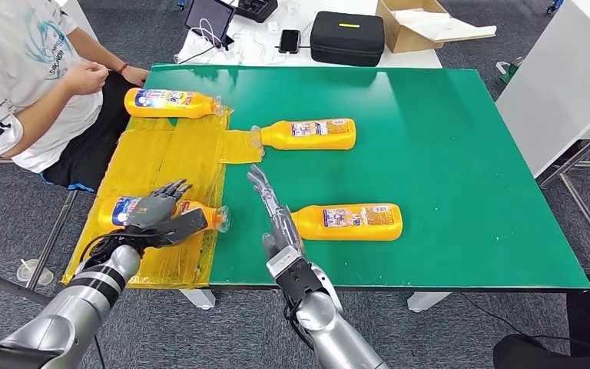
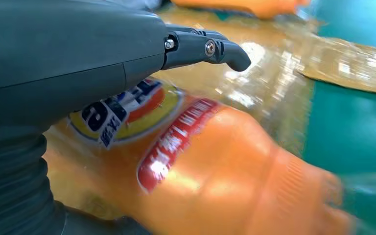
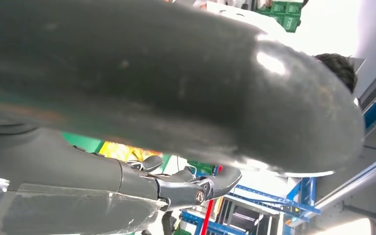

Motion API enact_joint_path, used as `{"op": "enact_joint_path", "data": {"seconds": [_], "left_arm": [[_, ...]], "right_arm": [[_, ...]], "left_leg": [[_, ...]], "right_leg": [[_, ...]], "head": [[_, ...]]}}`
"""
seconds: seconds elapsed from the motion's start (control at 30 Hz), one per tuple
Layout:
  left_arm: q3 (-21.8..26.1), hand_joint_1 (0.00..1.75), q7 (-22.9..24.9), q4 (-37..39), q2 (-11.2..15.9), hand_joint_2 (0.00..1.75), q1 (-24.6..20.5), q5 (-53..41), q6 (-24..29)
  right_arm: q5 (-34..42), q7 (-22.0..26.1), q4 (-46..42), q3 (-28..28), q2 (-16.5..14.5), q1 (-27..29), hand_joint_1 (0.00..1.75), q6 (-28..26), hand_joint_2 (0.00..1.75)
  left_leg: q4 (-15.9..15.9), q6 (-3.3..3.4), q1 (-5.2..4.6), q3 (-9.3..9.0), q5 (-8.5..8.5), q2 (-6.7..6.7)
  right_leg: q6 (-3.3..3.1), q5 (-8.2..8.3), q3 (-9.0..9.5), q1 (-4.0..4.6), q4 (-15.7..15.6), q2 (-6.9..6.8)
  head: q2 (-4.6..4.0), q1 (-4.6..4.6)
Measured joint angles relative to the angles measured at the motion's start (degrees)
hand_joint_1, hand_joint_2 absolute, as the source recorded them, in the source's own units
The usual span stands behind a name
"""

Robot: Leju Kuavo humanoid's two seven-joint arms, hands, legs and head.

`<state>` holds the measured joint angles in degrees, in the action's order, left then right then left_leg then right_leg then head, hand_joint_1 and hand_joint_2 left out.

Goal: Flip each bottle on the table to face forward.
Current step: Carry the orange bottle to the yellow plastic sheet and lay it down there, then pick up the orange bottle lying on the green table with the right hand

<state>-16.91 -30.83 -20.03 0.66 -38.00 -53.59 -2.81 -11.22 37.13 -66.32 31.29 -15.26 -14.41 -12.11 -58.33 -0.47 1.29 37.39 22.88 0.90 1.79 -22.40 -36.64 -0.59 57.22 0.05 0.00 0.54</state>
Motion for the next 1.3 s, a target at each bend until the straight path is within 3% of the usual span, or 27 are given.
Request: {"op": "enact_joint_path", "data": {"seconds": [0.07,0.2,0.27,0.43,0.5,0.63,0.8,0.93,1.1,1.3], "left_arm": [[1.2,0.0,-3.1,-0.1,0.3,0.0,-0.3,4.1,-5.5],[5.2,0.0,-8.7,-2.5,0.9,0.0,1.0,18.5,-18.4],[6.5,0.0,-9.2,-4.2,0.9,0.0,2.2,24.9,-21.6],[14.2,0.0,-9.3,-8.6,-1.6,0.0,5.4,44.6,-21.4],[17.3,0.0,-9.3,-9.6,-2.8,0.0,5.5,48.1,-20.2],[22.0,0.0,-9.3,-11.2,-4.5,1.75,5.5,52.1,-19.0],[27.1,0.0,-9.4,-16.0,-6.8,1.75,6.5,55.4,-11.5],[29.2,0.0,-9.4,-20.5,-8.1,1.75,7.8,55.4,-8.0],[31.1,0.0,-9.4,-28.5,-9.9,1.75,12.2,54.7,-2.8],[31.1,0.0,-9.4,-35.3,-10.7,1.75,20.0,51.8,1.8]], "right_arm": [[0.0,0.0,0.4,0.0,0.0,-0.2,0.0,0.2,0.0],[-0.3,0.0,1.4,-0.1,0.0,-0.8,0.0,0.4,0.0],[-0.6,-0.1,1.8,-0.1,0.0,-0.9,0.0,0.3,0.0],[-2.9,-2.1,3.6,-0.8,0.0,-1.2,0.0,-0.9,0.0],[-3.5,-2.6,4.1,-1.1,0.0,-1.3,0.0,-1.1,0.0],[-4.5,-3.3,5.0,-1.4,0.0,-1.3,0.0,-1.3,0.0],[-7.8,-4.3,6.2,-1.6,0.2,-1.3,0.0,-2.6,0.0],[-11.0,-6.1,6.9,-1.7,0.7,-1.4,0.0,-4.3,1.75],[-20.8,-15.6,7.5,-2.9,5.2,-3.0,0.0,-7.2,1.75],[-27.0,-24.2,7.5,-7.2,14.1,-5.9,0.0,-2.2,1.75]], "left_leg": [[0.0,0.0,0.0,-0.1,0.01,0.02],[0.0,-0.02,-0.01,-0.33,0.03,0.02],[0.0,-0.02,-0.01,-0.34,0.03,0.0],[0.0,-0.01,-0.01,-0.29,0.01,-0.01],[0.0,-0.01,-0.01,-0.28,0.01,-0.01],[0.0,-0.01,0.0,-0.28,0.01,-0.01],[0.0,-0.02,0.0,-0.22,0.02,-0.02],[0.0,-0.02,0.0,-0.17,0.02,-0.02],[0.0,0.0,-0.09,-0.17,0.03,-0.01],[0.0,0.03,-0.16,-0.14,0.04,0.01]], "right_leg": [[-0.01,-0.01,0.12,0.0,0.0,-0.01],[-0.02,-0.04,0.31,-0.01,0.0,-0.01],[-0.02,-0.04,0.3,0.0,0.0,0.0],[0.0,-0.01,0.23,-0.01,0.0,0.0],[0.01,0.0,0.23,-0.01,0.0,0.0],[0.0,0.0,0.21,0.0,0.0,0.0],[0.0,-0.01,0.13,0.01,0.0,0.01],[0.0,-0.01,0.1,0.0,0.0,0.01],[0.01,-0.01,0.13,-0.07,0.0,0.0],[0.05,0.01,0.12,-0.17,0.0,0.0]], "head": [[0.0,0.0],[0.0,0.0],[0.0,-0.01],[0.01,-0.02],[0.0,-0.01],[0.0,-0.01],[0.01,-0.02],[0.0,-0.01],[0.0,0.0],[0.0,0.02]]}}
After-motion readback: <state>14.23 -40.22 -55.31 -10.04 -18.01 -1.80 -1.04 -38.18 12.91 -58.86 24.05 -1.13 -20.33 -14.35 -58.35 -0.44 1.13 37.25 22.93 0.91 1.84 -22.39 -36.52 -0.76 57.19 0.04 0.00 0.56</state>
